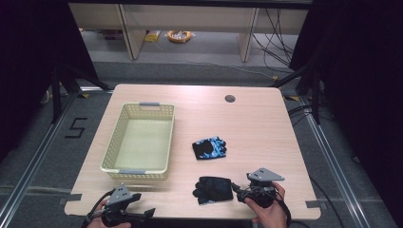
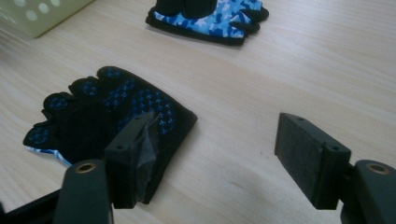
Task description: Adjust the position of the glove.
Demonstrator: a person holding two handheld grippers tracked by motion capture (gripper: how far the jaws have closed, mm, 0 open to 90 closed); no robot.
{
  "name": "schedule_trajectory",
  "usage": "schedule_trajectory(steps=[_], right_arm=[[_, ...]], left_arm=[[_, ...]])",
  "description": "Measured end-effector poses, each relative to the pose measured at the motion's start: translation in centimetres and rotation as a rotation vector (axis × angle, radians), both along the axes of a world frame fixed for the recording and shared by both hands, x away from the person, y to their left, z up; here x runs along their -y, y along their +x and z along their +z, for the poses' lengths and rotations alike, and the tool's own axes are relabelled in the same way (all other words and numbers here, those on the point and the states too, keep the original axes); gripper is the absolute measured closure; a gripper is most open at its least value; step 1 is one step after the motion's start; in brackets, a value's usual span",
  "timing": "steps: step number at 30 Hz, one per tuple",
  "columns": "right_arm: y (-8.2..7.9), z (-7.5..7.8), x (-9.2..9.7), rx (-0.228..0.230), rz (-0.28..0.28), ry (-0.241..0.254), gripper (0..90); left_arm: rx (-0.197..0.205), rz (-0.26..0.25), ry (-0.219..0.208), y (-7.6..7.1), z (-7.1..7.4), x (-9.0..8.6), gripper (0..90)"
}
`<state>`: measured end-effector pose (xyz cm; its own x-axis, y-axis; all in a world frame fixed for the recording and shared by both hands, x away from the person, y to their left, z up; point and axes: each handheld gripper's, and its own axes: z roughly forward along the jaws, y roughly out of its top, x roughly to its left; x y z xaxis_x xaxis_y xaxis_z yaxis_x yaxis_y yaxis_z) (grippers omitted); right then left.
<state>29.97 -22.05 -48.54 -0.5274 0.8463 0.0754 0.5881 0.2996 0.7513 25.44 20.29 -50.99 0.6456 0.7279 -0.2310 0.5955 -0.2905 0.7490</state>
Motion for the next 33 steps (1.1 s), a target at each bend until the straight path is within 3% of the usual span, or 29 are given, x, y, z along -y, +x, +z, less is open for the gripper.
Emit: schedule_trajectory(steps=[3,11,12,14,15,18,19,22,25,28,30,32,33], right_arm=[[0.0,0.1,0.0,-0.001,0.011,0.000,33.4],[-0.1,0.3,-0.4,-0.006,0.037,0.036,40.4],[0.0,0.2,-0.4,-0.003,0.047,0.039,41.7],[0.0,0.4,-0.6,-0.027,0.044,0.049,43.3],[0.3,0.3,-0.5,-0.018,0.059,0.061,44.3],[0.6,0.4,-0.6,-0.024,0.059,0.051,46.1],[0.8,0.3,-0.7,-0.010,0.062,0.049,47.3],[1.3,0.3,-0.8,-0.021,0.073,0.040,49.9],[1.8,0.0,-1.1,-0.036,0.076,0.049,52.9],[2.3,-0.5,-1.2,-0.047,0.101,0.027,53.8],[2.6,-0.8,-1.4,-0.079,0.104,0.043,54.1],[3.0,-1.1,-1.4,-0.064,0.119,0.045,54.1],[3.0,-1.0,-1.5,-0.081,0.113,0.044,54.2]], left_arm=[[-0.006,-0.010,0.009,0.1,0.1,0.0,21.8],[0.013,-0.039,-0.046,0.3,0.5,1.9,24.4],[0.025,-0.068,-0.025,0.6,0.6,2.5,24.5],[0.011,-0.080,-0.034,0.8,0.7,3.6,25.4],[0.031,-0.097,-0.030,1.1,0.7,4.1,25.7],[0.035,-0.133,-0.015,1.8,0.9,5.6,26.5],[0.030,-0.122,-0.036,1.9,0.8,6.2,26.8],[0.051,-0.157,-0.015,2.9,0.9,7.7,27.8],[0.031,-0.171,-0.020,3.5,0.7,9.1,28.6],[0.050,-0.202,0.000,4.0,0.5,10.4,29.1],[0.055,-0.220,0.015,4.2,0.4,11.2,29.3],[0.047,-0.220,-0.006,4.4,0.2,12.4,29.4],[0.042,-0.234,0.005,4.5,0.2,12.8,29.4]])
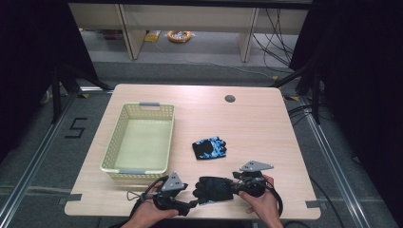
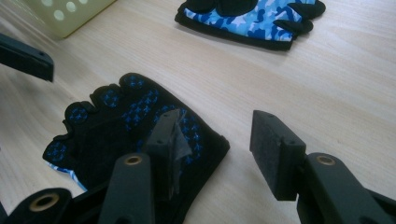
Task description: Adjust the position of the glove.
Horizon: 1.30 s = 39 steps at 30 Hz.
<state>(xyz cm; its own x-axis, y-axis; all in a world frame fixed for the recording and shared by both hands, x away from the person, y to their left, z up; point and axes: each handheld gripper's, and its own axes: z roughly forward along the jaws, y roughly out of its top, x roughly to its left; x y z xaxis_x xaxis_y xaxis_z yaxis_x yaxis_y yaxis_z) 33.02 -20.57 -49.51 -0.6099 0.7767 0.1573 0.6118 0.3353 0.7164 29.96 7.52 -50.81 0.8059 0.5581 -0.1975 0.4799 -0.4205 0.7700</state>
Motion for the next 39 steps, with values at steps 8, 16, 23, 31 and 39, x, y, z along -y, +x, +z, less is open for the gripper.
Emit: schedule_trajectory(steps=[8,16,23,31,39], right_arm=[[0.8,-0.6,-0.8,-0.031,0.021,-0.014,57.1],[1.0,-1.0,-1.0,-0.027,0.050,-0.041,66.9],[1.0,-1.2,-0.3,-0.034,0.069,-0.014,85.1],[0.7,-0.7,-0.5,-0.020,0.091,0.019,86.6],[0.2,0.5,-2.1,0.001,0.127,0.058,86.6]], left_arm=[[0.034,-0.019,0.068,0.5,-0.5,1.7,28.7],[0.089,-0.059,0.123,0.5,-1.0,2.0,42.9],[0.125,-0.075,0.137,0.1,-1.0,2.1,73.6],[0.117,-0.088,0.131,-0.4,-0.5,1.9,81.2],[0.096,-0.091,0.094,-1.4,0.7,-0.4,81.2]])
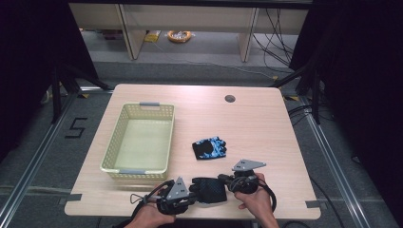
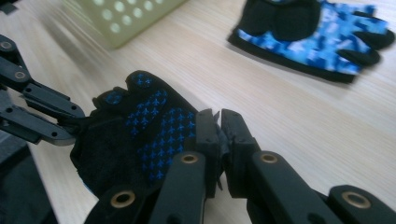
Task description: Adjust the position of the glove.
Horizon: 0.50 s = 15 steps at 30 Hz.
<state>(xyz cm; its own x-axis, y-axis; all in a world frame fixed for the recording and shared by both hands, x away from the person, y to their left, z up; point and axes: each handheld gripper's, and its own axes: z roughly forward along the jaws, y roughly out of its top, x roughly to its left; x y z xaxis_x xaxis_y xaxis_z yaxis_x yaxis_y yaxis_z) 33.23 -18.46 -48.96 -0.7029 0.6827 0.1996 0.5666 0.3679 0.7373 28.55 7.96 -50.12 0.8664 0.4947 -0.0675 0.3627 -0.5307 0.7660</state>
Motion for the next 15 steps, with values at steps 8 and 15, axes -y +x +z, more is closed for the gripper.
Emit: schedule_trajectory(steps=[8,15], right_arm=[[0.3,-0.5,-2.3,-0.023,0.037,-0.023,86.5],[0.7,-1.7,-3.2,-0.045,0.046,-0.074,85.8]], left_arm=[[-0.005,0.032,0.030,0.2,-0.5,-2.4,80.4],[-0.015,0.018,0.061,0.2,-1.1,-2.4,78.3]])
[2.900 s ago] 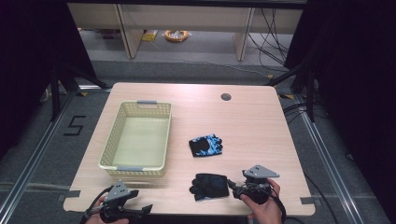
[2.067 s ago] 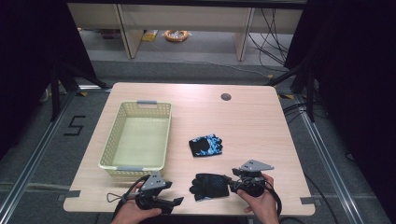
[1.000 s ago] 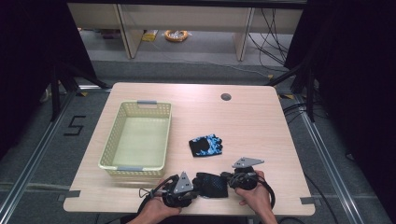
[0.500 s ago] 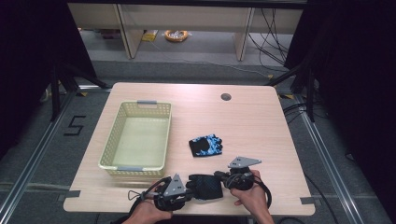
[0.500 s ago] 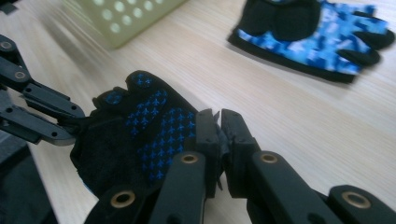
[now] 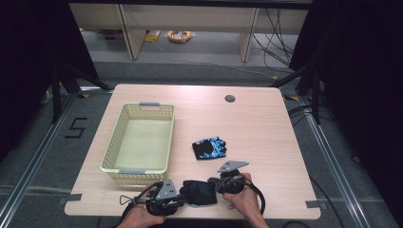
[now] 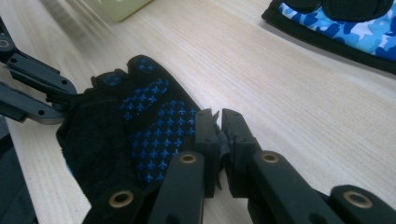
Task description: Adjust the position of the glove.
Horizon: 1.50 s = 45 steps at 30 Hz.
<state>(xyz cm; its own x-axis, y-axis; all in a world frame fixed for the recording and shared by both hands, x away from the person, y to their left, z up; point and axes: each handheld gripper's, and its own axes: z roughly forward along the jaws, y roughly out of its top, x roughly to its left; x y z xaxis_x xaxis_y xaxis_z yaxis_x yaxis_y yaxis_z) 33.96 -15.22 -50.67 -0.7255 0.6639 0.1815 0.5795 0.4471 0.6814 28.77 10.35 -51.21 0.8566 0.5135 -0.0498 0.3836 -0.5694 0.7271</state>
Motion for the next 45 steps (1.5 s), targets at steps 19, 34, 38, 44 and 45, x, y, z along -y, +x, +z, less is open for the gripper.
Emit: schedule_trajectory(steps=[19,34,38,44,45], right_arm=[[0.9,1.8,0.2,0.051,-0.098,0.011,48.6],[8.7,2.6,-4.4,0.064,-0.241,-0.034,41.4],[9.8,1.6,-5.2,0.044,-0.250,-0.045,41.6],[10.7,0.4,-6.0,0.054,-0.258,-0.119,43.4],[10.7,0.4,-6.1,0.057,-0.261,-0.130,44.9]], left_arm=[[-0.032,0.068,-0.043,-0.4,0.9,-0.7,35.8],[-0.083,0.159,-0.103,-1.5,1.2,-4.4,30.4],[-0.083,0.159,-0.103,-1.4,1.2,-4.6,30.4],[-0.092,0.160,-0.115,-1.4,1.1,-4.5,30.4],[-0.094,0.169,-0.128,-1.5,1.1,-4.5,30.4]])
